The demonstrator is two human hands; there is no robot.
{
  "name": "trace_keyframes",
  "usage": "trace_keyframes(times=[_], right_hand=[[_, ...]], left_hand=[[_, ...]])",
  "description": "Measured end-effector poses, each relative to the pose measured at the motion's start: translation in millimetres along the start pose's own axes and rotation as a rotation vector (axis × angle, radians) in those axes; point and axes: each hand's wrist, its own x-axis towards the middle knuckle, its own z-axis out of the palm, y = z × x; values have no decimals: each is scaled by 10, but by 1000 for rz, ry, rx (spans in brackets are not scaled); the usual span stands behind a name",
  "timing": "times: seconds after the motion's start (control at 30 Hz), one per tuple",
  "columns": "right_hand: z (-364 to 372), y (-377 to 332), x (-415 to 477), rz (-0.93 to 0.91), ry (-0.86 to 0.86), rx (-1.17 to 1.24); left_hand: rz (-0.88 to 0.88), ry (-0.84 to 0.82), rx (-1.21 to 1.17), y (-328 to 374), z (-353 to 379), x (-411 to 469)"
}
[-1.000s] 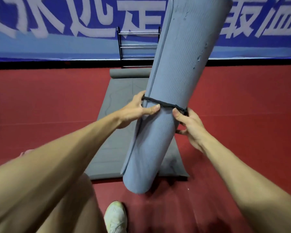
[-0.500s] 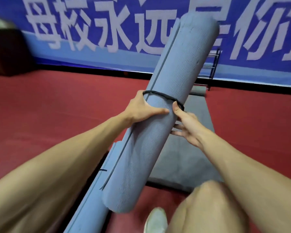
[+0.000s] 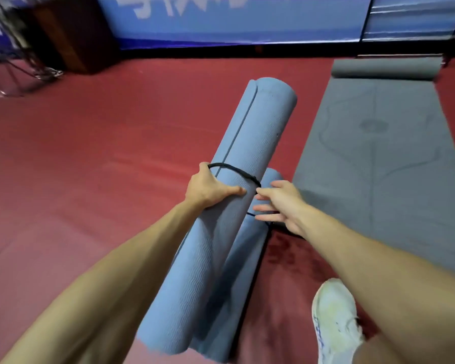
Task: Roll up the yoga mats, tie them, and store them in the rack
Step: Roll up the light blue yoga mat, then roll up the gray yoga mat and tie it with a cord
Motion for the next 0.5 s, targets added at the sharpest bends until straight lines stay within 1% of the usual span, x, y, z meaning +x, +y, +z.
trace_keyframes(times=[0.07, 0.23, 0.4, 0.5], right_hand=[[113, 168, 101, 44, -25, -11], [165, 454, 384, 109, -63, -155], [45, 674, 648, 164, -36, -238], [-5, 742, 730, 194, -56, -272]], left_hand=[[-82, -5, 38, -255, 116, 103], [-236, -11, 132, -650, 353, 483], [-278, -38, 276, -864, 567, 774], [-281, -46, 291, -1016, 784, 782]])
